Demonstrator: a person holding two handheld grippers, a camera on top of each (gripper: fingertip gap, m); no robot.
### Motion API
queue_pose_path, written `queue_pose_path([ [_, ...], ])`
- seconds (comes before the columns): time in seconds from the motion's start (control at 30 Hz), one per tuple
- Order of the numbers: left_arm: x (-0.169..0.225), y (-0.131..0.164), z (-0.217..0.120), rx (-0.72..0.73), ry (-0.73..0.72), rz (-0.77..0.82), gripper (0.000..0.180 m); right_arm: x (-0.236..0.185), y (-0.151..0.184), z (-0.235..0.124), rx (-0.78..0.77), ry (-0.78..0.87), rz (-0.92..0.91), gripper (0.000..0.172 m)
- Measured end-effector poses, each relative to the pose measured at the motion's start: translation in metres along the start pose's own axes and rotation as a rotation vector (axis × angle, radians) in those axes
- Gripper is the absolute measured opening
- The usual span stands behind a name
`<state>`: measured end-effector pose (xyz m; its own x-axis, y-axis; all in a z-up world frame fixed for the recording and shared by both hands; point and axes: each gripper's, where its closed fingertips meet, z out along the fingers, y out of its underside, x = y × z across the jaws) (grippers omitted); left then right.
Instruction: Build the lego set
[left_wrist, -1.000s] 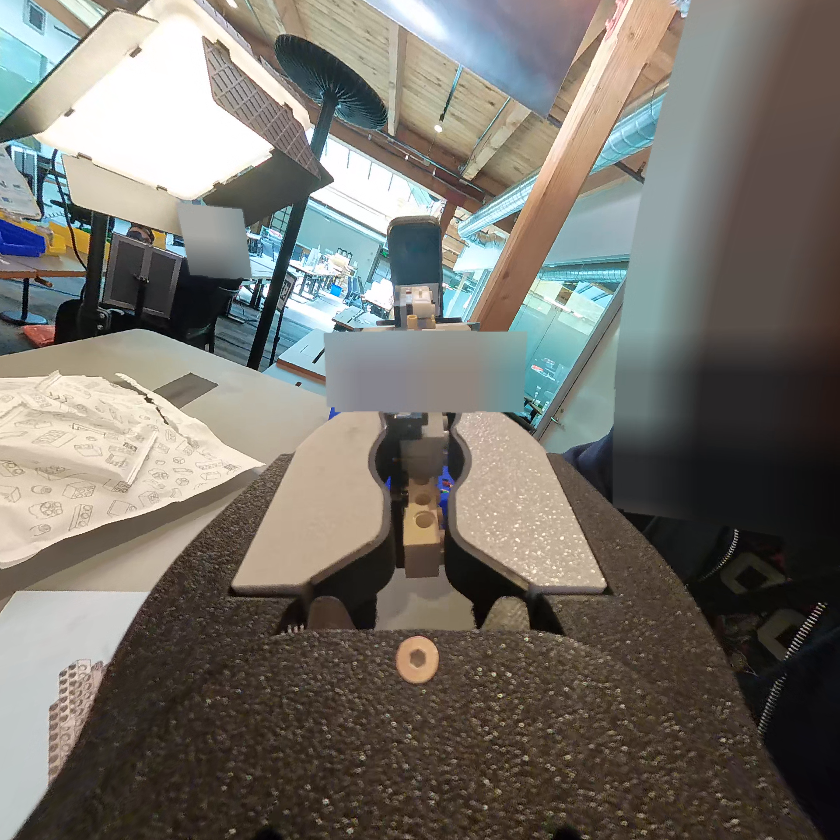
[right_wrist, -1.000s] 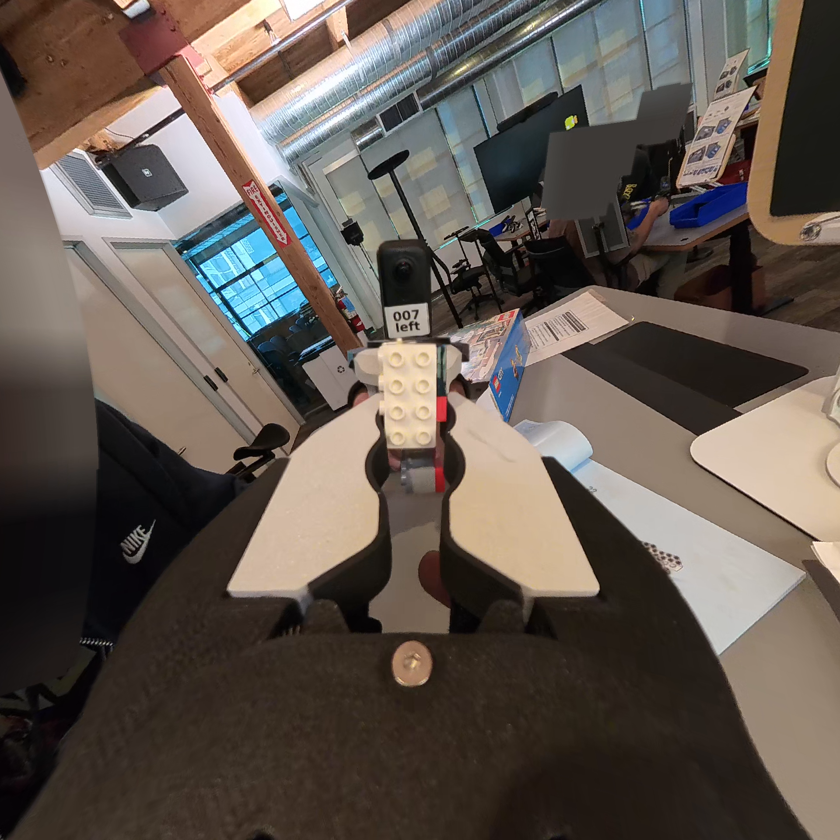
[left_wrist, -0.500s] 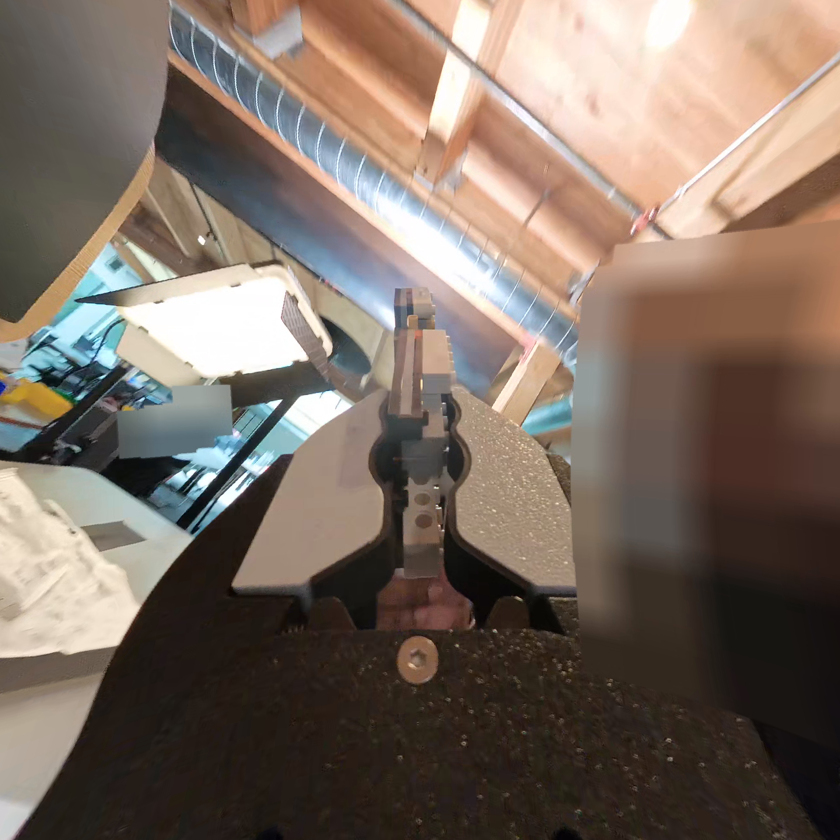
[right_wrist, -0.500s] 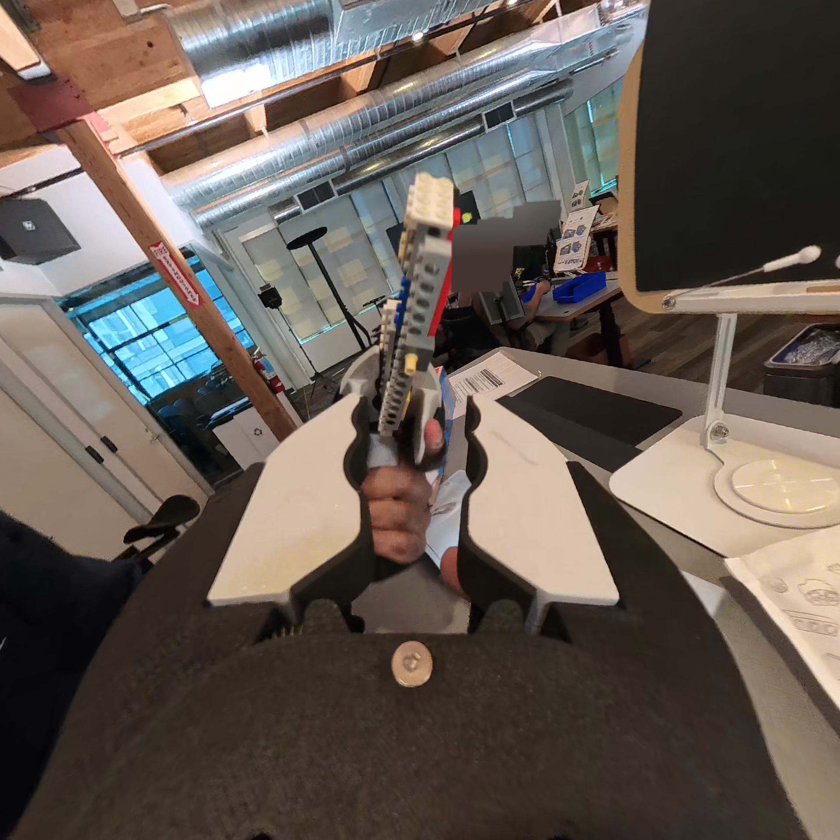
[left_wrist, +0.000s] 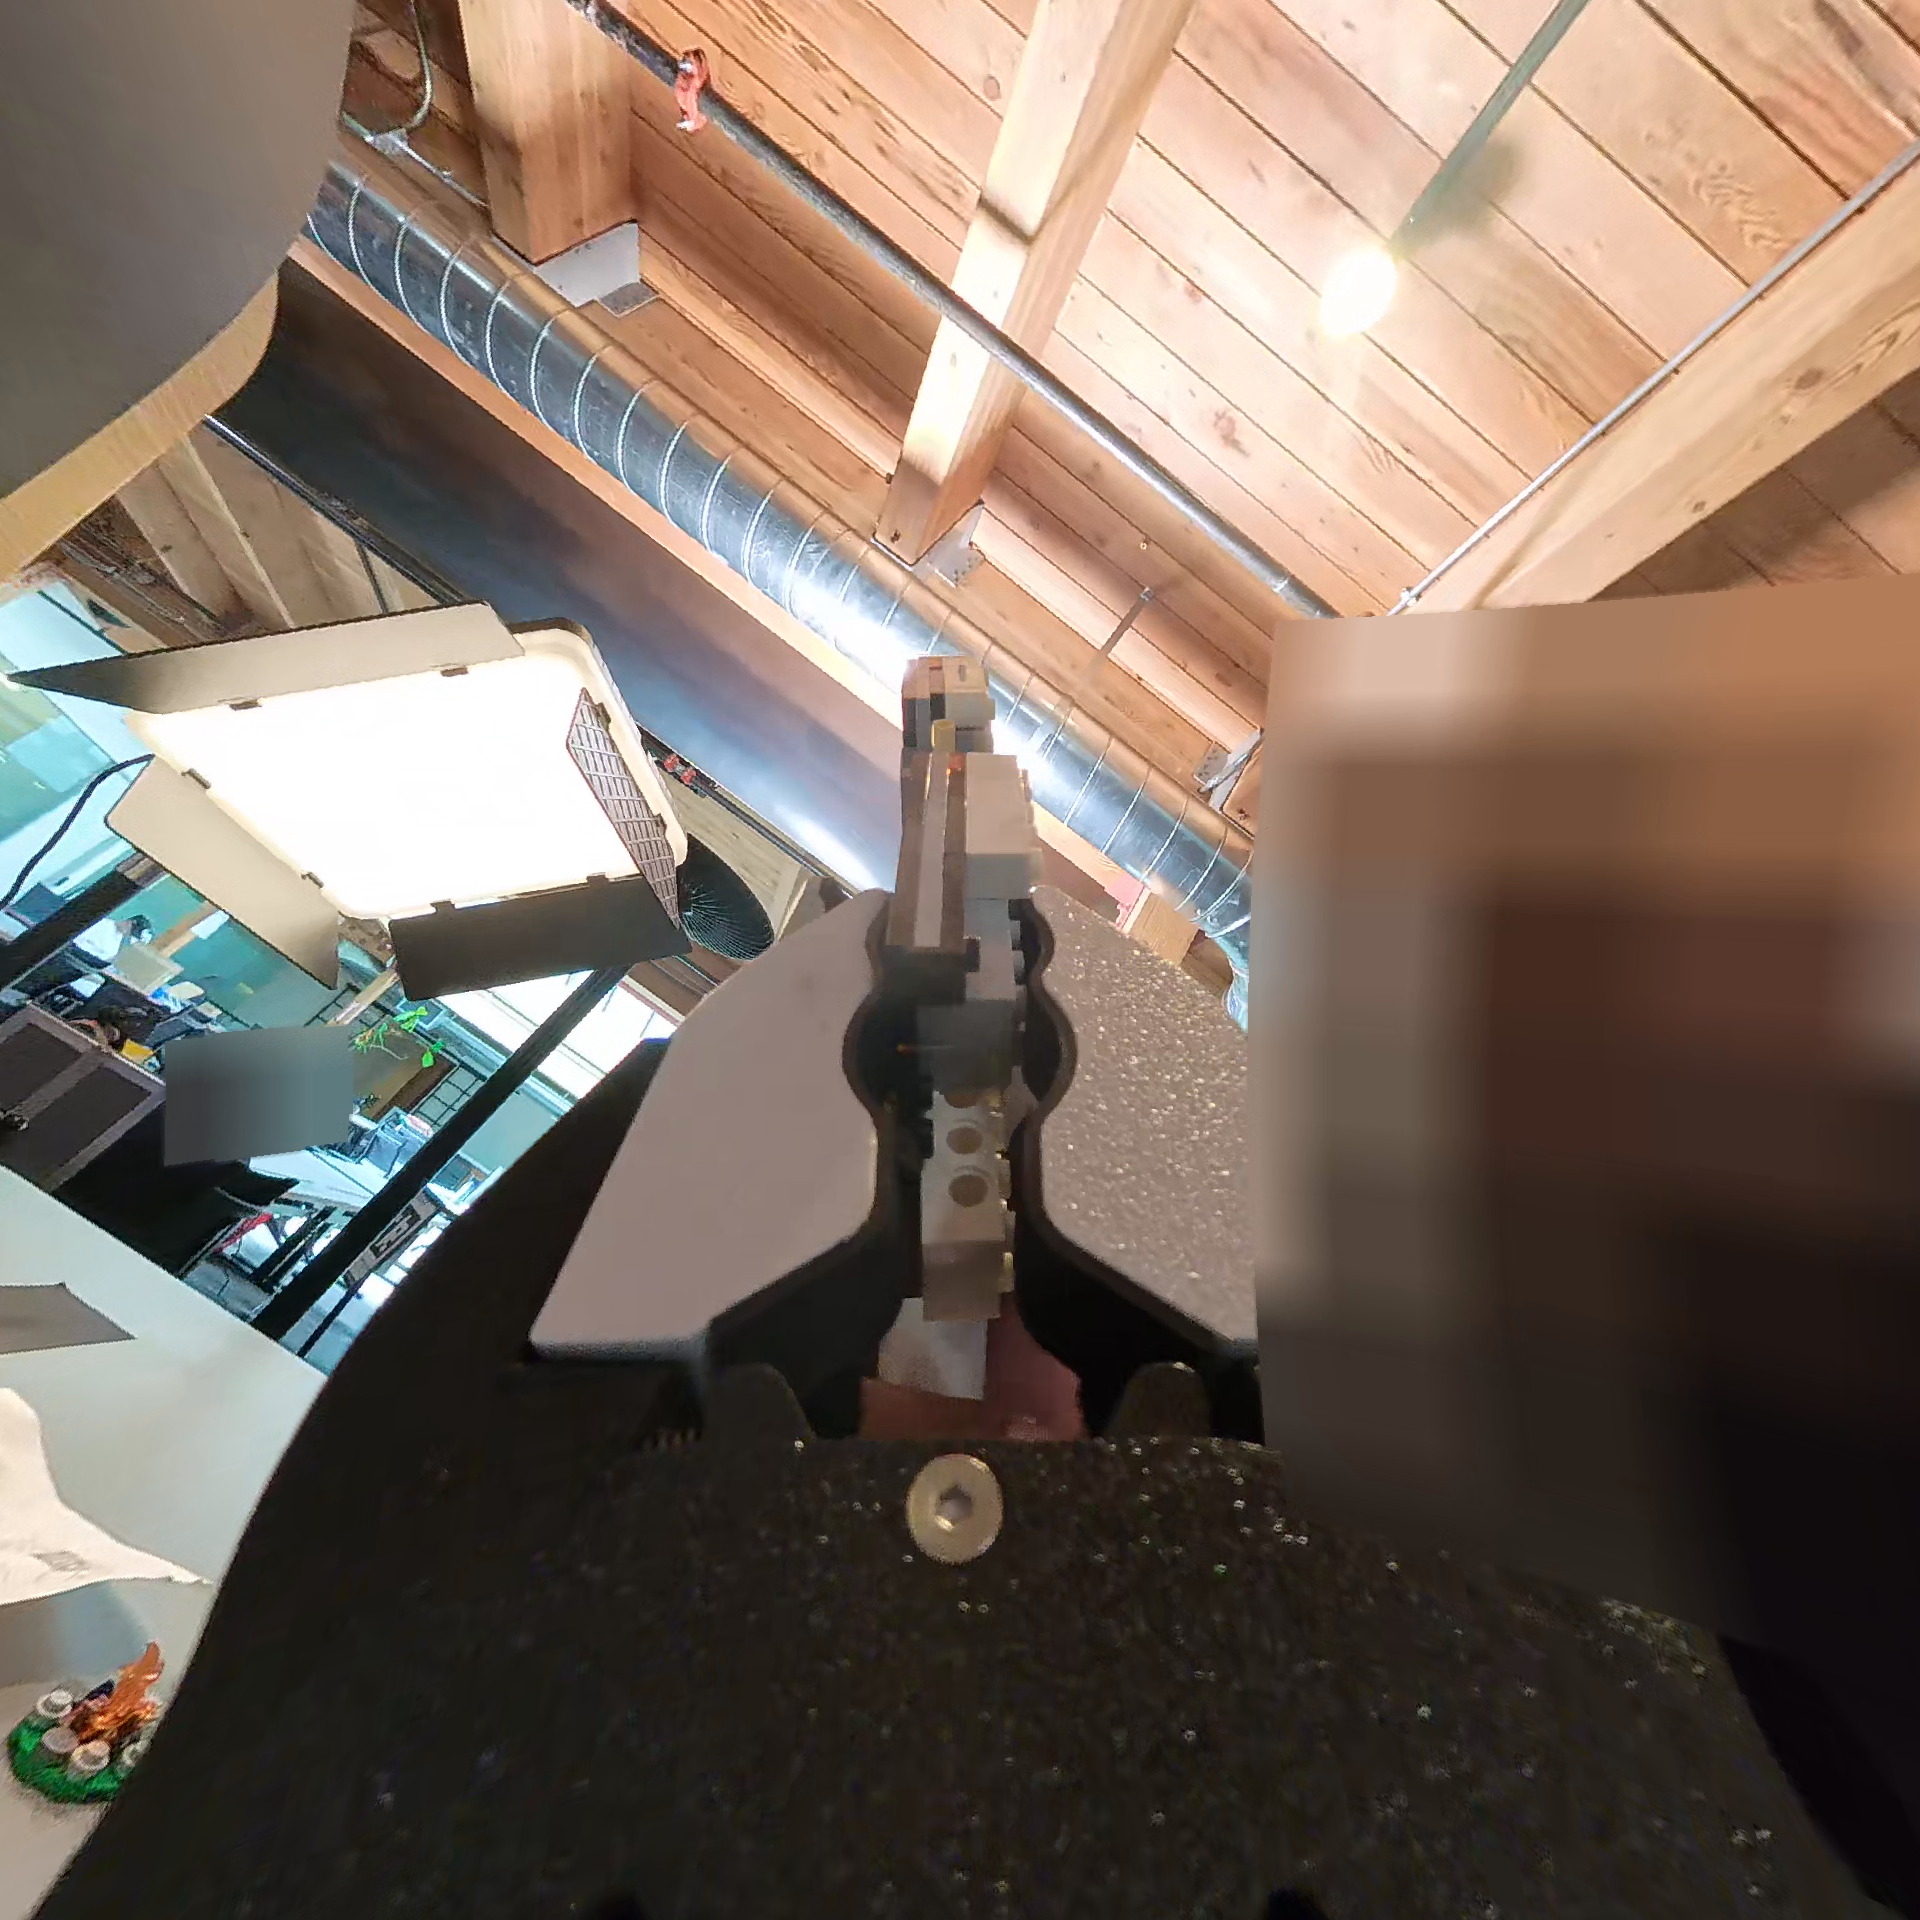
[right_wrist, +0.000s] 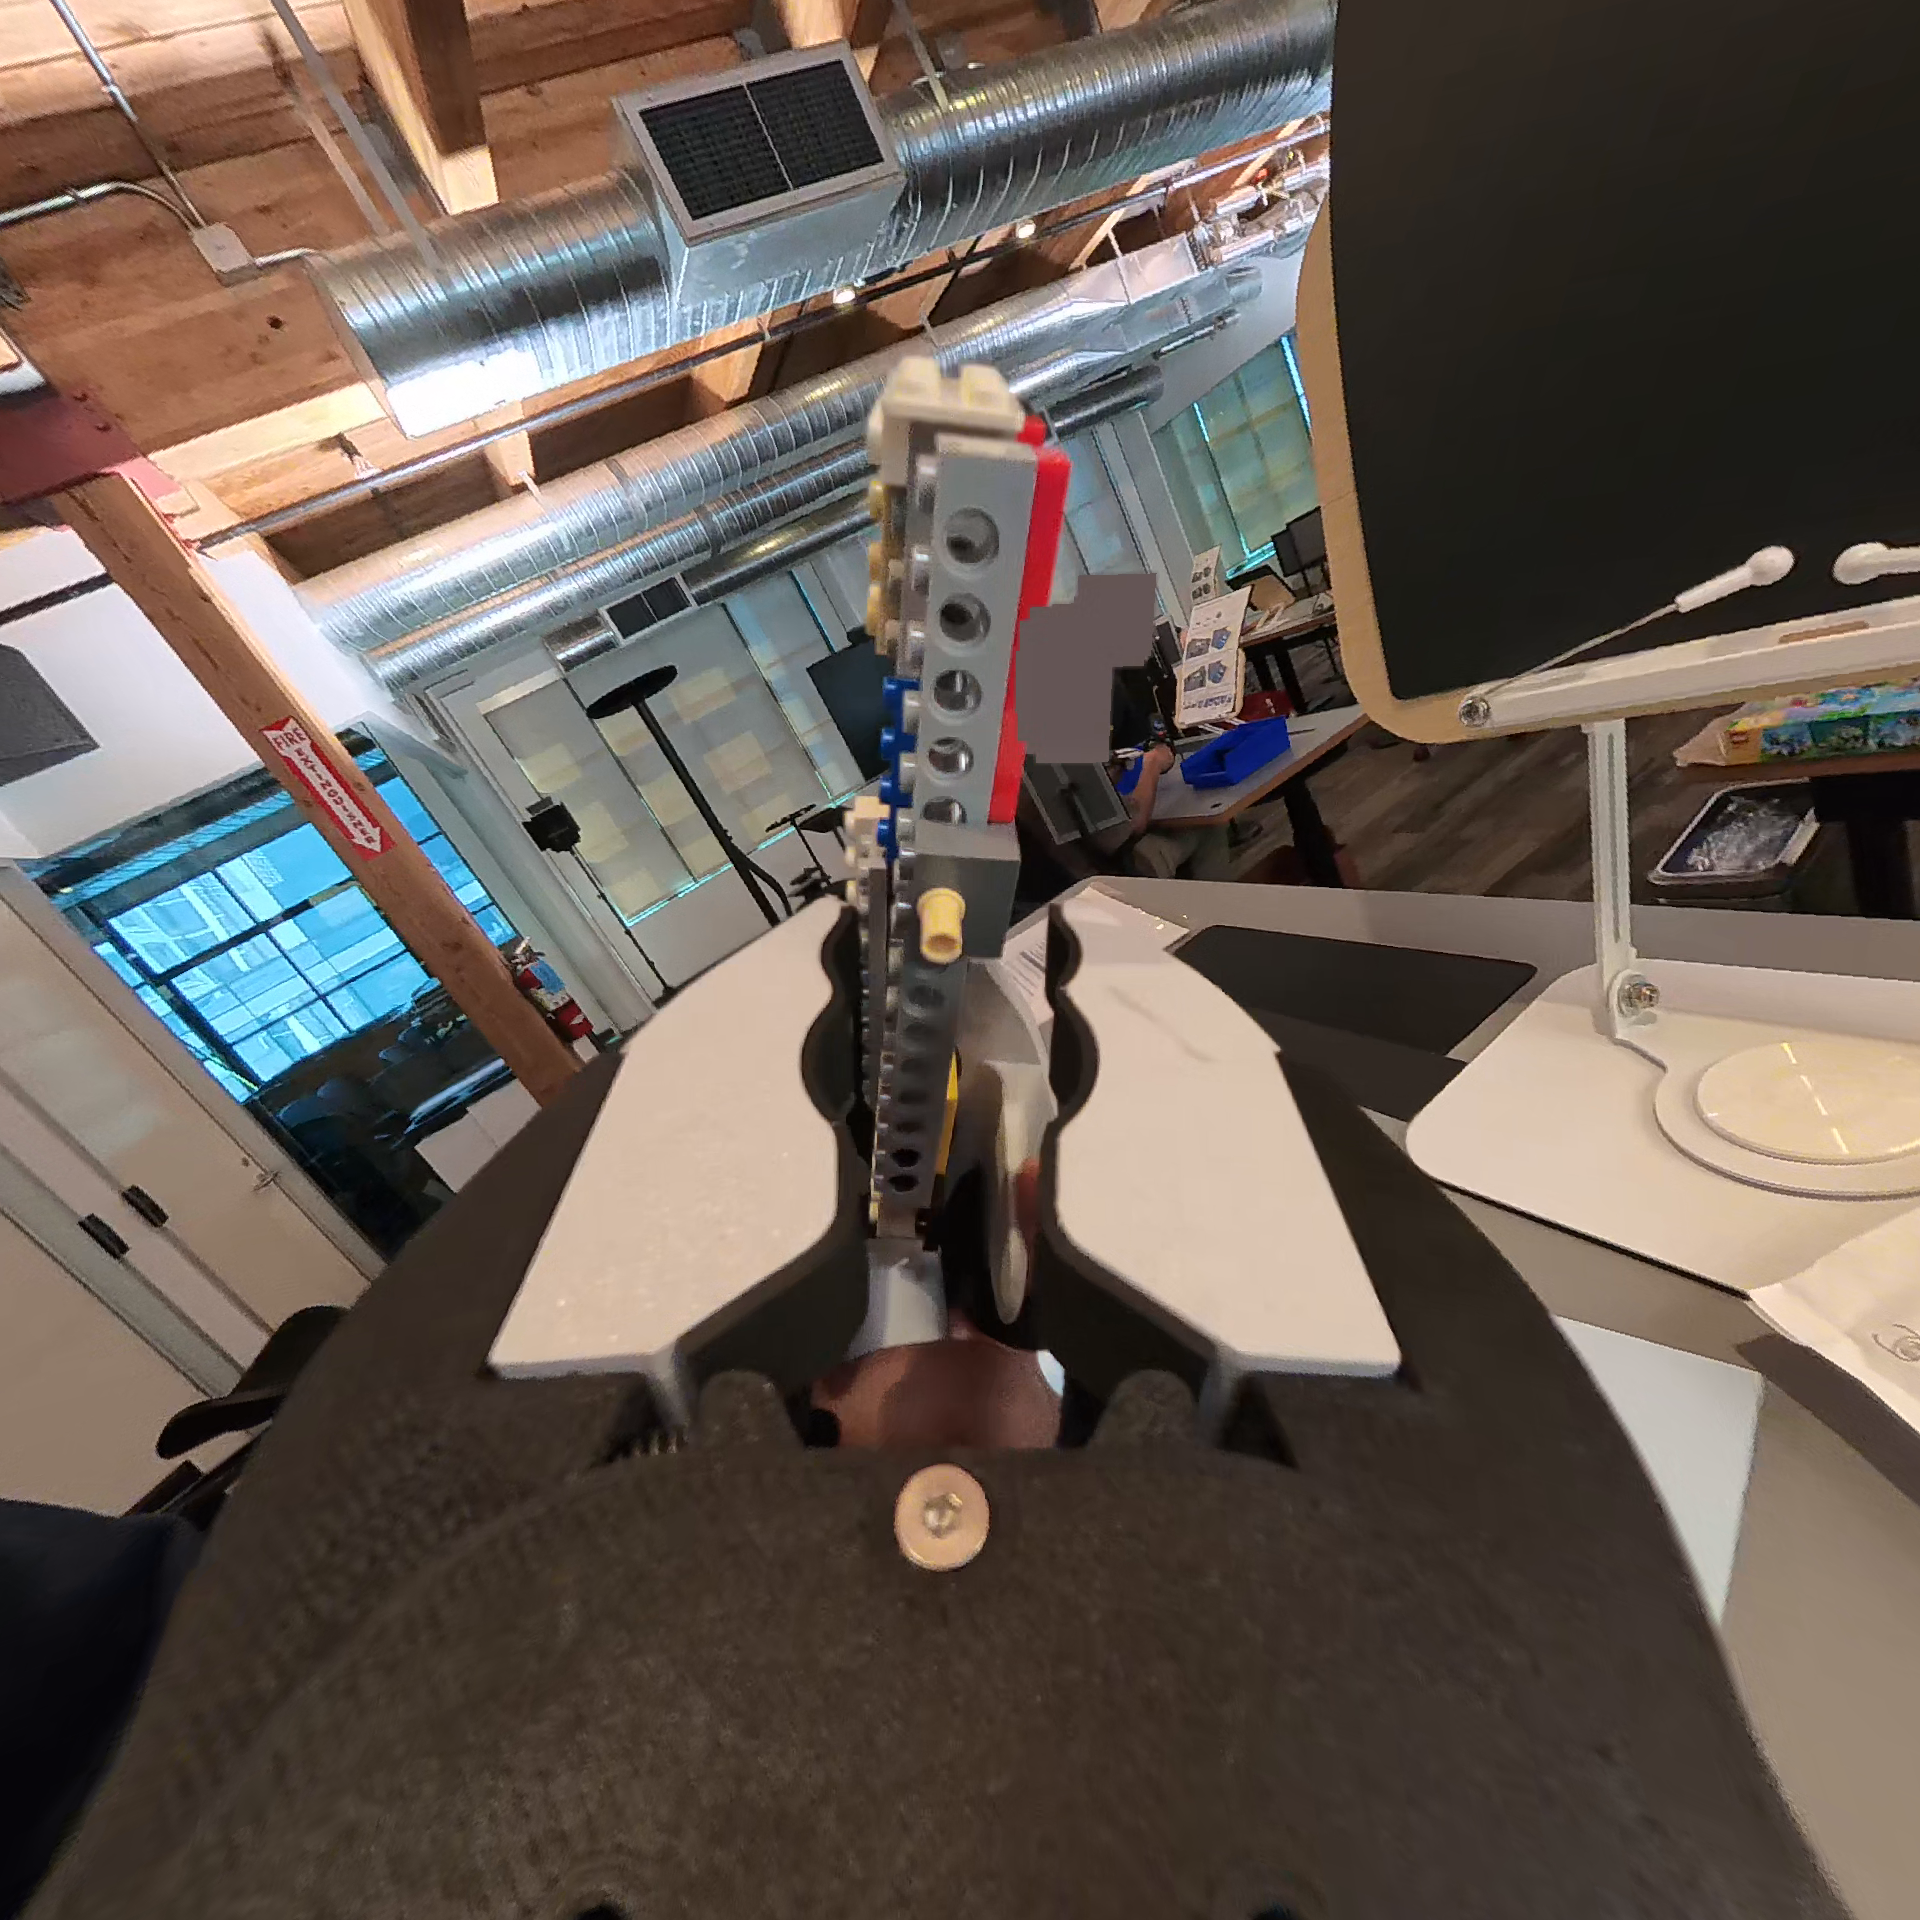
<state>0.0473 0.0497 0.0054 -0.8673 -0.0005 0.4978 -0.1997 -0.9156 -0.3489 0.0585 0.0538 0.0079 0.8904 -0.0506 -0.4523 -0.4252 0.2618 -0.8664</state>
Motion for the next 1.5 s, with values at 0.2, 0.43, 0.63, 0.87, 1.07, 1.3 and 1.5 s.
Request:
queue_pose_path([
  [0.2, 0.008, 0.006, -0.001, 0.001, 0.054, 0.036, 0.019, -0.011, -0.003, 0.001, 0.054, -0.029, -0.03, 0.028],
  [0.43, 0.017, 0.004, -0.002, 0.009, 0.107, 0.058, 0.019, -0.022, -0.005, 0.0, 0.104, -0.068, -0.062, 0.026],
  [0.63, 0.021, 0.004, -0.004, -0.003, 0.138, 0.071, 0.019, -0.031, -0.004, -0.001, 0.129, -0.096, -0.115, 0.016],
  [0.87, 0.025, 0.005, -0.004, -0.005, 0.167, 0.068, 0.02, -0.034, -0.003, -0.002, 0.129, -0.107, -0.15, 0.016],
  [1.07, 0.025, 0.006, -0.004, -0.013, 0.166, 0.071, 0.02, -0.034, -0.003, -0.003, 0.135, -0.103, -0.163, 0.016],
  [1.3, 0.024, 0.007, -0.004, -0.015, 0.166, 0.063, 0.02, -0.033, -0.003, -0.004, 0.125, -0.101, -0.182, 0.015],
  [1.5, 0.023, 0.008, -0.004, -0.02, 0.157, 0.065, 0.02, -0.032, -0.002, -0.004, 0.119, -0.102, -0.178, 0.015],
])
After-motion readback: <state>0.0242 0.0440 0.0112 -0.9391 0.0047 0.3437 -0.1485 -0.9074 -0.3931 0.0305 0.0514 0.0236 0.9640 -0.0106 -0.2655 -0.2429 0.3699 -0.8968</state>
